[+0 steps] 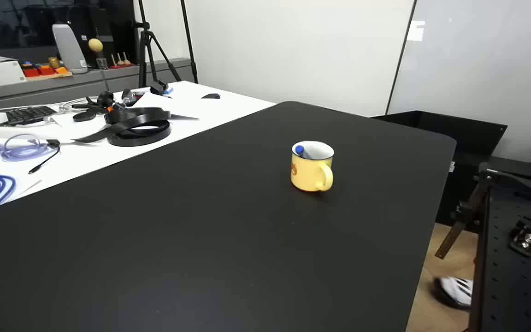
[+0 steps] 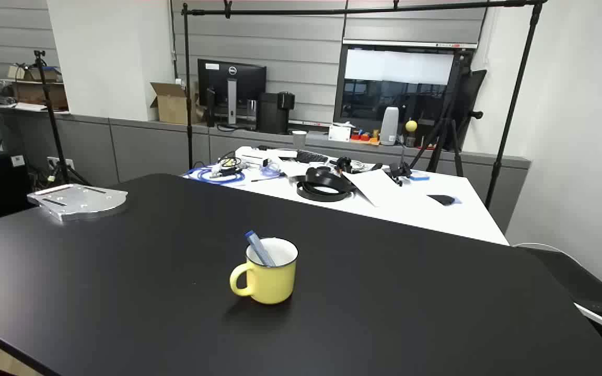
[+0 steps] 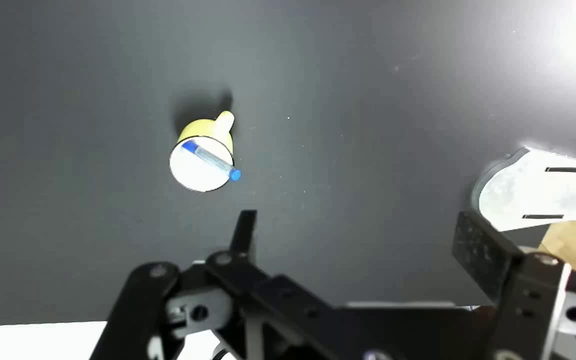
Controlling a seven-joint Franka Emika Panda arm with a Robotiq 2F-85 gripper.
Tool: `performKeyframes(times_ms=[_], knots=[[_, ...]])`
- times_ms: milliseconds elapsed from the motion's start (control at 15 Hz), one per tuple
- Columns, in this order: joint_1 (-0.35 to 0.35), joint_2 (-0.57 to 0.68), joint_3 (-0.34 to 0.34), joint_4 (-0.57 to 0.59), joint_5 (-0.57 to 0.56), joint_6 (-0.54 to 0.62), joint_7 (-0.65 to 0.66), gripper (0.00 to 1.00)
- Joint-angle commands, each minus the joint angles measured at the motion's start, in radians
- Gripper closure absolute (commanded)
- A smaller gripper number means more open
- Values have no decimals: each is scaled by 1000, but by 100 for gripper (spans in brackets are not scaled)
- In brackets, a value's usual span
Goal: Take the marker out of the cup, put it on the table then put it back in the cup
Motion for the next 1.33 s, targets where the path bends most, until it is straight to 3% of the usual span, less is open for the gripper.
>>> performKeyframes(times_ms=[0,933,1267], knots=[[-4,1,2,3,2,-3,-2,0],[-3,1,2,3,2,-3,-4,0],[-50,117,2,-20,28,237,92,0]])
